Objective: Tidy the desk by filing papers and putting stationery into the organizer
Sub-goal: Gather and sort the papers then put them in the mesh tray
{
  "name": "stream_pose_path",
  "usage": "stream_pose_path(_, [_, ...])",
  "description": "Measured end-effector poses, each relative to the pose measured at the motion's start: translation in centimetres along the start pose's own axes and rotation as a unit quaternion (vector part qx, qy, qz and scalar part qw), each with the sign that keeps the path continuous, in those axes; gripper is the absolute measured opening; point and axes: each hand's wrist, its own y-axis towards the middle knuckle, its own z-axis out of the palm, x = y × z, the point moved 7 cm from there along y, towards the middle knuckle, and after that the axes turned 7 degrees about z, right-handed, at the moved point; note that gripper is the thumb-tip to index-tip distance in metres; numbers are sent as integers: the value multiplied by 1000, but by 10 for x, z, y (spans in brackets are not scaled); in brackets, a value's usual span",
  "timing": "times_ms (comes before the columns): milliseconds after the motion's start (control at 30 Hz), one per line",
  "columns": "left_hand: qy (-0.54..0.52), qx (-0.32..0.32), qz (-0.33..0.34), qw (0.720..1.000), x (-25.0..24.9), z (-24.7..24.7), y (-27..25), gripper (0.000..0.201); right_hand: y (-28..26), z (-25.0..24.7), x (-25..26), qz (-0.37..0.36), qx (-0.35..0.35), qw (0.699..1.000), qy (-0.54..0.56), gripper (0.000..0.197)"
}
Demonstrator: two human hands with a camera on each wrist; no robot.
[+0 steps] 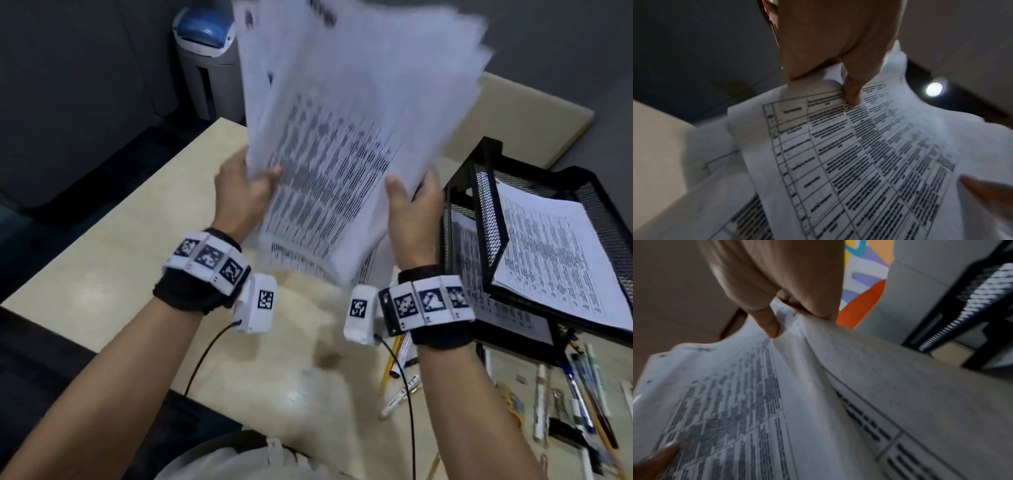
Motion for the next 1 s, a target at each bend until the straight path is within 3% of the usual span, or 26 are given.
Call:
stream_pose_path(100, [-94,9,60,994,-30,-11,15,9,0,-11,36,-58,7,994,97,26])
stream_pose_path(267, [-192,82,33,977,-9,-12,3,58,-19,-6,3,4,28,992,121,42])
stream_pose_path(333, [-182,89,13,979,6,-11,-3,48,-28,2,-21,48,25,993,108,38])
stream_pose_path(433, [-156,136,-27,978,21,-1,-13,12,-31,15,-48,110,29,991,72,57])
stream_pose_path(567, [-146,168,-39,974,30,-4,-15,15,-24,20,-58,126,59,985,105,44])
stream_pose_path(733, [-191,185,-44,963,27,-15,-15,20,-12,24,-52,112,166,975,95,67])
stream_pose_path(800, [-195,179,-55,963,29,-17,-11,38,-7,30,-53,132,176,974,46,58])
stream_pose_path(867, [-176,174,-76,966,36,-16,-7,49,-2,31,-51,119,137,983,-15,32])
stream_pose_path(1000, [-99,151,-132,975,47,-4,-8,42,4,22,-47,87,14,996,-12,17])
